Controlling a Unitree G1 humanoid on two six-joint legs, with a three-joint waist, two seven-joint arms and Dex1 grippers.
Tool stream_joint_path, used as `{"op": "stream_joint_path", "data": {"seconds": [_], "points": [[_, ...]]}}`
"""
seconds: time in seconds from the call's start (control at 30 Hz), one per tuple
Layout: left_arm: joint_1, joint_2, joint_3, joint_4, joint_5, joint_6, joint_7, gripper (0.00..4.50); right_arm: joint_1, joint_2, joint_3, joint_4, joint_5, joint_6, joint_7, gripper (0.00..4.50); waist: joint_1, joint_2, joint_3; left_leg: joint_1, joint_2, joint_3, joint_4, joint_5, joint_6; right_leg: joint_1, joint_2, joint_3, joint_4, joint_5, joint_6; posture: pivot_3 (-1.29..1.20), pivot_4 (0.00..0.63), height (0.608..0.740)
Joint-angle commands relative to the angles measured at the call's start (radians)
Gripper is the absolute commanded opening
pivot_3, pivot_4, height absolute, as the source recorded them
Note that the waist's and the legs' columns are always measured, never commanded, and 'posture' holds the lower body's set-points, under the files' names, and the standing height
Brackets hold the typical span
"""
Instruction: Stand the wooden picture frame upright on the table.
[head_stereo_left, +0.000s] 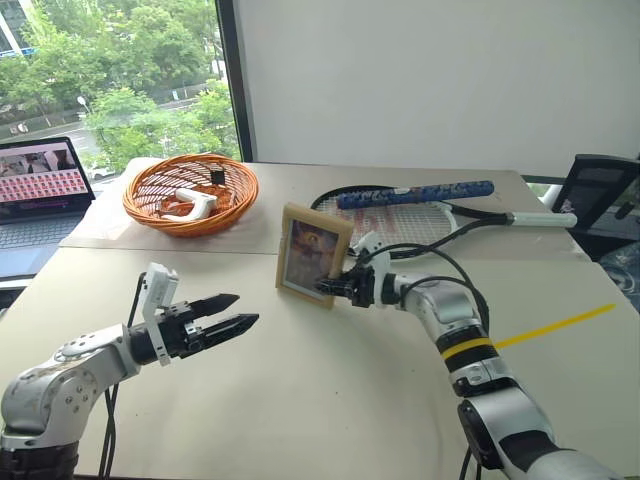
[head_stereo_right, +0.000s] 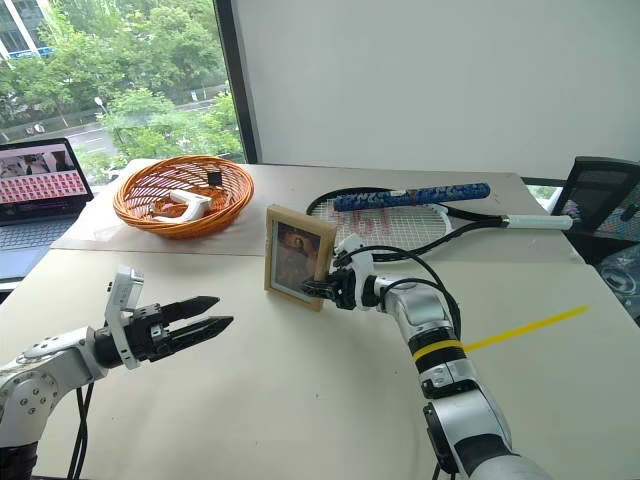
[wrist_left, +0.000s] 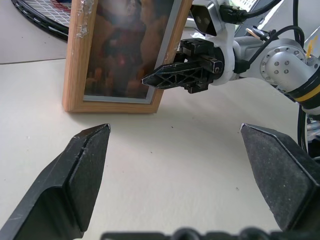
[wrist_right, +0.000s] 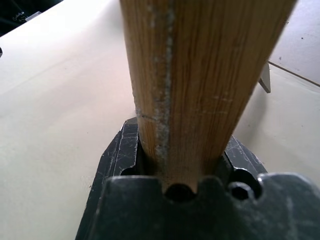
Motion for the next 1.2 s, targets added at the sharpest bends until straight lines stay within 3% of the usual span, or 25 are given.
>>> {"op": "stream_joint_path", "data": {"seconds": [0.03, 0.23, 0.73, 0.8, 1.03, 1.2], "points": [[-0.010, -0.004, 0.009, -0.009, -0.009, -0.032, -0.001, 4.50, 0.019, -0.005, 0.038, -0.017, -0.004, 0.050, 0.051, 1.28, -0.001, 0.000, 0.000, 0.000, 0.000, 0.000, 0.000, 0.000, 0.000, 0.000, 0.000, 0.000, 0.000, 0.000, 0.000, 0.00, 0.150, 0.725], [-0.015, -0.003, 0.005, 0.011, -0.009, -0.041, -0.005, 4.50, 0.065, -0.002, 0.068, -0.111, 0.017, 0.160, 0.081, 1.28, -0.002, 0.000, 0.000, 0.000, 0.000, 0.000, 0.000, 0.000, 0.000, 0.000, 0.000, 0.000, 0.000, 0.000, 0.000, 0.00, 0.150, 0.725], [-0.026, 0.018, -0.005, 0.044, 0.001, -0.054, -0.029, 4.50, 0.045, 0.025, 0.019, -0.073, 0.042, 0.313, 0.025, 1.27, -0.024, 0.000, 0.000, 0.001, 0.000, 0.000, -0.001, 0.000, 0.000, 0.000, 0.000, 0.000, 0.000, -0.001, 0.000, 0.00, 0.150, 0.725], [-0.030, 0.021, -0.004, 0.052, 0.002, -0.055, -0.034, 4.50, 0.048, 0.015, 0.008, -0.105, 0.065, 0.347, 0.038, 2.30, -0.024, 0.000, 0.000, 0.001, 0.000, 0.000, 0.000, 0.000, 0.000, 0.001, 0.000, 0.000, 0.000, -0.001, 0.000, 0.00, 0.150, 0.725], [-0.030, 0.027, -0.003, 0.065, 0.004, -0.060, -0.047, 4.50, 0.078, -0.041, -0.043, -0.229, 0.124, 0.424, 0.019, 4.47, -0.019, 0.000, 0.000, -0.002, 0.000, -0.001, 0.000, 0.000, 0.000, -0.002, 0.000, -0.001, 0.000, -0.001, 0.000, 0.00, 0.150, 0.725], [-0.018, 0.028, 0.023, 0.066, -0.005, -0.063, -0.046, 4.50, 0.166, -0.176, -0.125, -0.369, 0.174, 0.468, 0.024, 4.47, -0.012, 0.000, 0.000, -0.002, 0.000, -0.001, 0.000, 0.000, 0.000, -0.002, 0.000, -0.001, -0.001, -0.001, 0.000, 0.00, 0.150, 0.725]]}}
